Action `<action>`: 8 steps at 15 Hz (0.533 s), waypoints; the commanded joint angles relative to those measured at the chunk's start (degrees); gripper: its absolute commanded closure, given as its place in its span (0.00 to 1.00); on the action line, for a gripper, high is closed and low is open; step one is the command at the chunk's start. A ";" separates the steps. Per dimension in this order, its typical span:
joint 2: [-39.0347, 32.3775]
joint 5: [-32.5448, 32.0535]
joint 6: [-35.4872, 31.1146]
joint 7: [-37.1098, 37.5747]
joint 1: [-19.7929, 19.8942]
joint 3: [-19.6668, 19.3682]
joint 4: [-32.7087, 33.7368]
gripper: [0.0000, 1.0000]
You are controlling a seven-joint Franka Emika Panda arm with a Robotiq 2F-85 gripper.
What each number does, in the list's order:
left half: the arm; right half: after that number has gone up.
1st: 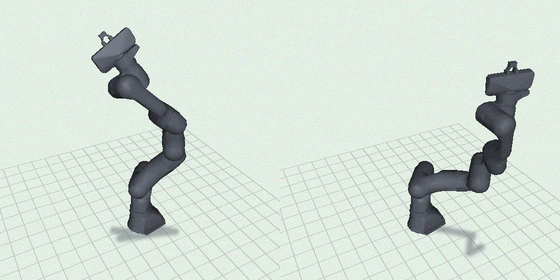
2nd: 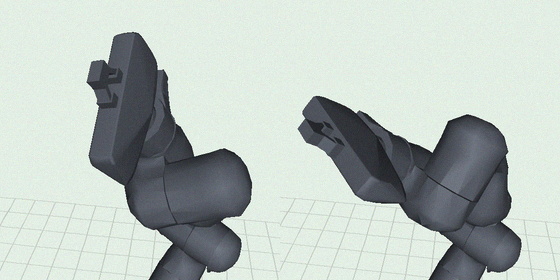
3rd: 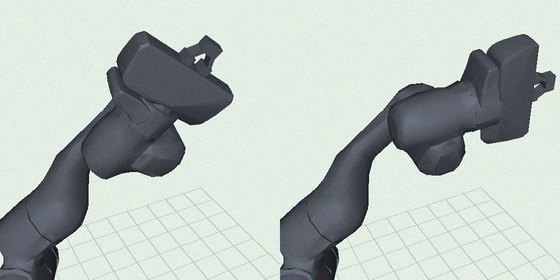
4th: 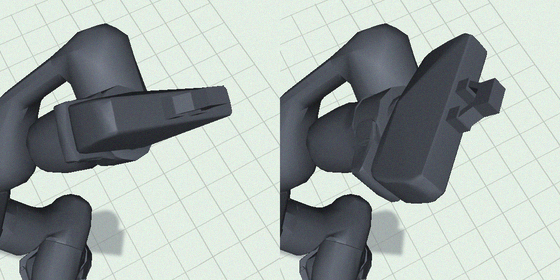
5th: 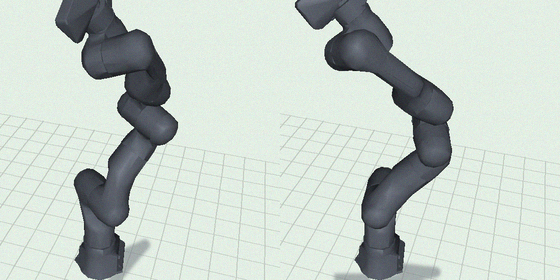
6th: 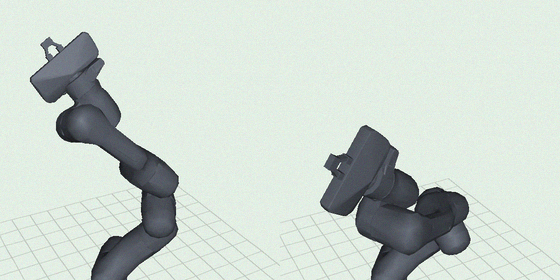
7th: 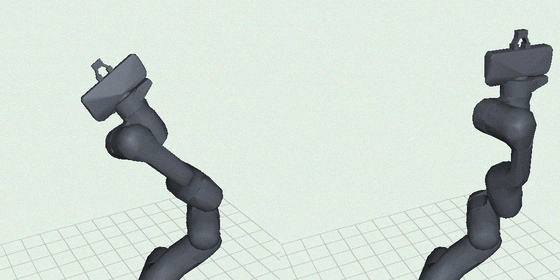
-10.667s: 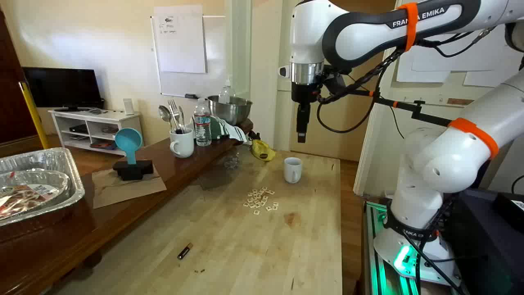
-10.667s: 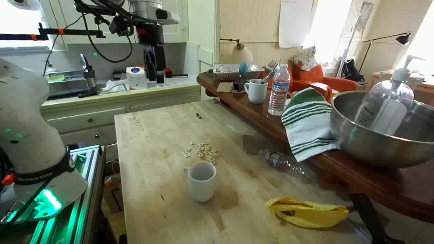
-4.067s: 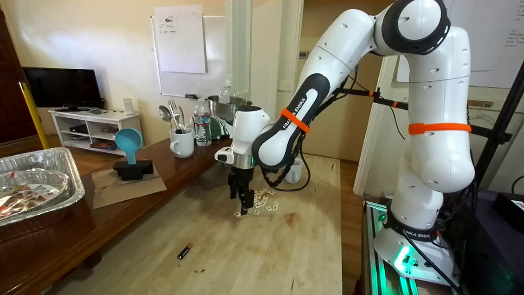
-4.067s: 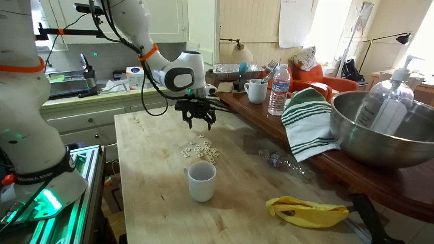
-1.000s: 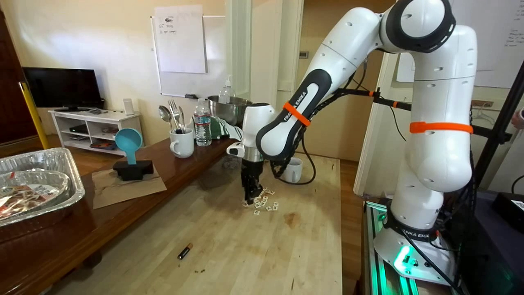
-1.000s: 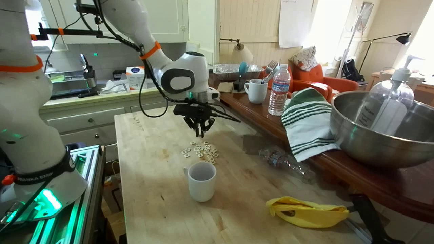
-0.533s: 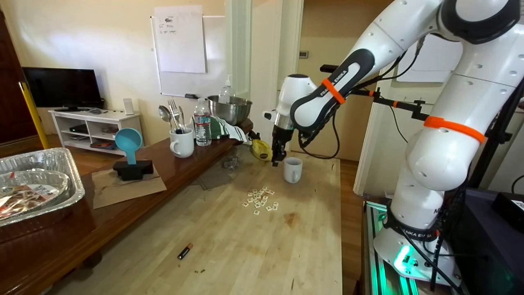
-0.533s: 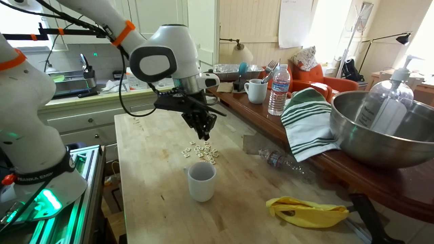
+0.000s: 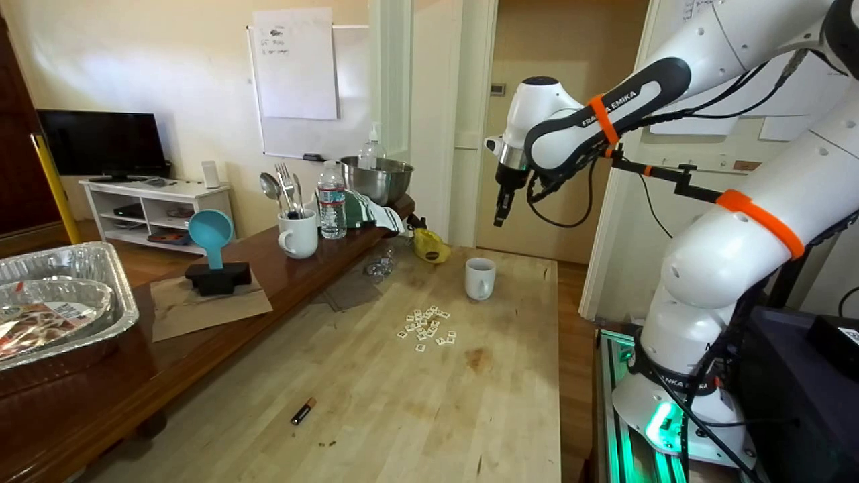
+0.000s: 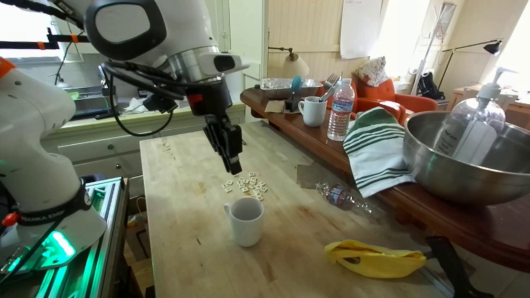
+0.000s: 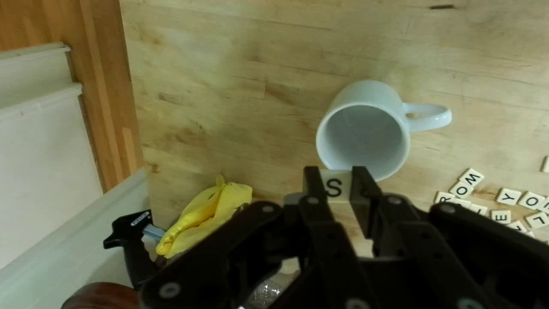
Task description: Put one letter block inside the white mug
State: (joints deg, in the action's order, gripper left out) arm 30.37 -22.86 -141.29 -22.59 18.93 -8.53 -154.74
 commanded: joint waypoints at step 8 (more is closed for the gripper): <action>-10.39 -3.24 -20.41 5.85 1.25 -3.14 -3.27 0.95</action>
State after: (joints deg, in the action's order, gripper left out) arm 25.50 -24.46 -154.48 -18.76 19.53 -11.08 -158.10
